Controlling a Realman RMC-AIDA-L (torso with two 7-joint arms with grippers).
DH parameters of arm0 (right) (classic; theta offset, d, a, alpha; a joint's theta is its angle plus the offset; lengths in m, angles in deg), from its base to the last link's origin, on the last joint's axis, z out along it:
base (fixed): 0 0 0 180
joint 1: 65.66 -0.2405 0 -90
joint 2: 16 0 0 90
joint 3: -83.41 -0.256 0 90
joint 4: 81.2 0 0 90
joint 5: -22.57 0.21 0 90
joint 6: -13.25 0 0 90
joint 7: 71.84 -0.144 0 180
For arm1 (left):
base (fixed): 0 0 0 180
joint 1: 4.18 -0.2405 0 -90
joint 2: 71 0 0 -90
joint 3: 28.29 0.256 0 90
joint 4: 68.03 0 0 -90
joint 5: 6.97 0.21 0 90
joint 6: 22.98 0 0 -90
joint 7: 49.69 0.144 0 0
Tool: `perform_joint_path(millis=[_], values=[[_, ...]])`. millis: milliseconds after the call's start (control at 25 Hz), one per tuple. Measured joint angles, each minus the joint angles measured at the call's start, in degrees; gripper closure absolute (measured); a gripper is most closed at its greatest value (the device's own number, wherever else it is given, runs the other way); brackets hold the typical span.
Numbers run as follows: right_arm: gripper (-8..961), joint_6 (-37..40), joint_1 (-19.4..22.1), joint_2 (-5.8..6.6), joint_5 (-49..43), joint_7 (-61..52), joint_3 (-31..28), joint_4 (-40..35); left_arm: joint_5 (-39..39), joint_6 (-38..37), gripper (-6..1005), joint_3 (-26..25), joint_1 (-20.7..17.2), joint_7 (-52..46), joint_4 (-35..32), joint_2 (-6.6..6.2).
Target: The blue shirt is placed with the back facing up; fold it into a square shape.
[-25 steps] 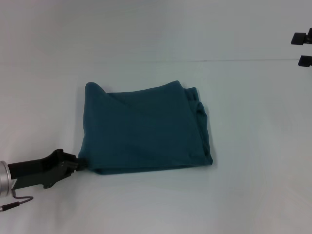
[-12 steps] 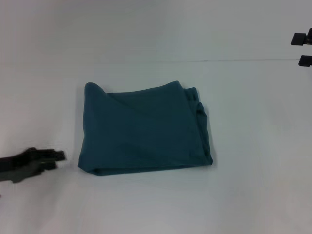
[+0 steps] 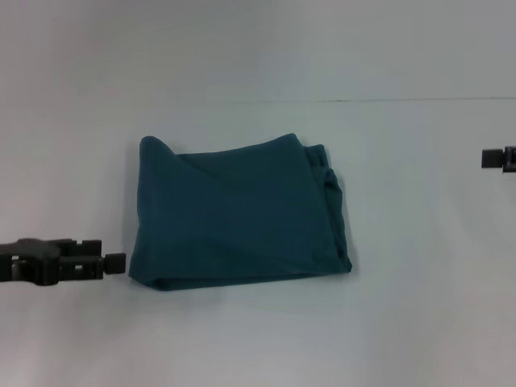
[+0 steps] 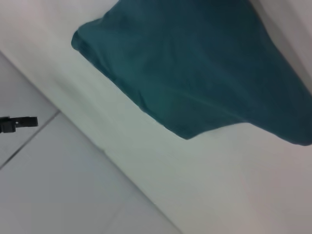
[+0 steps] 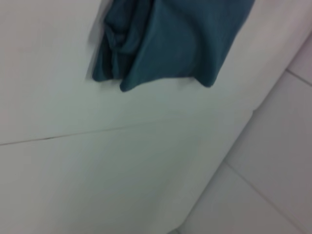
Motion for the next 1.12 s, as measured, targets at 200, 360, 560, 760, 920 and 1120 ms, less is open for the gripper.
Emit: perform_joint_path(millis=[200,360,560,760,920,1120], values=[[94,3.02,0.56,-2.39,1.78,6.93,0.12,-0.55,0.35,-0.54,165,0.39,3.91,-0.68,0.08,-0.68],[94,1.4,0.06,-6.86,1.77,14.42,0.72,-2.79,0.34,-0.13,53,4.75,7.11,-0.48,0.4,-1.61],[94,-3.84,-1.43,-11.68,1.57,21.15,2.46,-4.62,0.33,2.06,48,10.27,9.94,0.53,0.13,-2.05],[94,-8.27,-2.1,-14.24,1.88,24.33,5.14,-4.2,0.35,4.93,50,13.15,10.43,1.6,0.25,-2.0],[94,-8.6,-2.99,-15.23,2.04,25.6,7.67,-4.09,0.15,5.52,50,13.16,10.37,2.38,0.36,-1.6],[94,-10.93,-3.44,-15.35,2.04,25.77,10.97,-4.09,0.06,5.65,50,13.37,10.26,4.91,0.21,-0.62]])
